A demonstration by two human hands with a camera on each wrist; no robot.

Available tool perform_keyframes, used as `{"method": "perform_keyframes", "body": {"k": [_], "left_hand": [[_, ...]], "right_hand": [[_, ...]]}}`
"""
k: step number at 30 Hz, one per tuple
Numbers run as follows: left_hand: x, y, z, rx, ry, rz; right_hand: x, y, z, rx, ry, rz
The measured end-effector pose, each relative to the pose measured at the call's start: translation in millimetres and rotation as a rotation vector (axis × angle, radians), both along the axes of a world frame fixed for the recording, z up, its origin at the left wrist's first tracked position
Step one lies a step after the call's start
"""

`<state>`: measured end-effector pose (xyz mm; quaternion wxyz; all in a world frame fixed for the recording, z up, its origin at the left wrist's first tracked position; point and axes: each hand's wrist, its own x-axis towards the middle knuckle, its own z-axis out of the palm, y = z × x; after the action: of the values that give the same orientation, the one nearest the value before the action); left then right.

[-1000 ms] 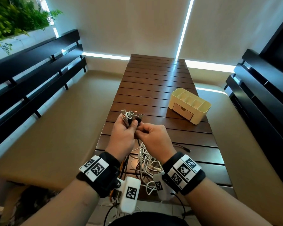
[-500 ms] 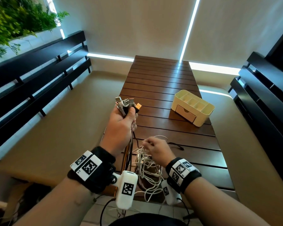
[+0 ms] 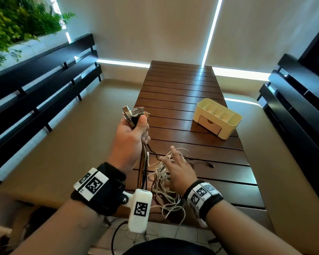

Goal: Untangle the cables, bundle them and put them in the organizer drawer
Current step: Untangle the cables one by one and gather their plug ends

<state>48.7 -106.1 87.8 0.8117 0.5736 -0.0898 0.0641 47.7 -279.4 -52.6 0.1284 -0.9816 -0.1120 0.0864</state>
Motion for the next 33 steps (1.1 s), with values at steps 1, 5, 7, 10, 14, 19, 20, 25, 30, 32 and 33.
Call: {"method": "perform_keyframes", "body": {"k": [1, 5, 7, 10, 14, 19, 20, 25, 30, 32, 33], "left_hand": [[0, 2, 0, -0.012, 0.007, 0.0], [0, 6, -3, 0.008, -0.008, 0.017], [1, 8, -4, 0.025, -0.002, 0.034], [2, 7, -9, 0.036, 0.032, 0.049], [1, 6, -12, 0.022, 0.06, 0.016], [-2, 11, -13, 0.042, 0.026, -0.055], [-3, 12, -13, 0.052, 0.028, -0.052], [-1, 22, -12, 0.026, 0.082, -0.001], [3, 35, -15, 0.132, 0.145, 0.042], [8, 39, -20, 0.263, 0.215, 0.03], [10, 39, -23, 0.326, 0.254, 0.015]], "right_hand": [[7, -7, 0, 0.037, -0.039, -0.056], [33, -41, 21, 0.118, -0.03, -0.274], [36, -44, 36, 0.077, 0.005, -0.275], [24, -25, 65, 0.287, -0.03, -0.185], [0, 15, 86, 0.824, 0.117, 0.031], [-1, 22, 67, 0.8, 0.205, 0.085], [0, 21, 65, 0.778, 0.202, 0.093], [-2, 18, 43, 0.621, 0.349, 0.136], [0, 20, 32, 0.718, 0.247, -0.035], [8, 16, 34, 0.77, 0.128, -0.107], [11, 13, 38, 0.799, 0.083, -0.126]]}}
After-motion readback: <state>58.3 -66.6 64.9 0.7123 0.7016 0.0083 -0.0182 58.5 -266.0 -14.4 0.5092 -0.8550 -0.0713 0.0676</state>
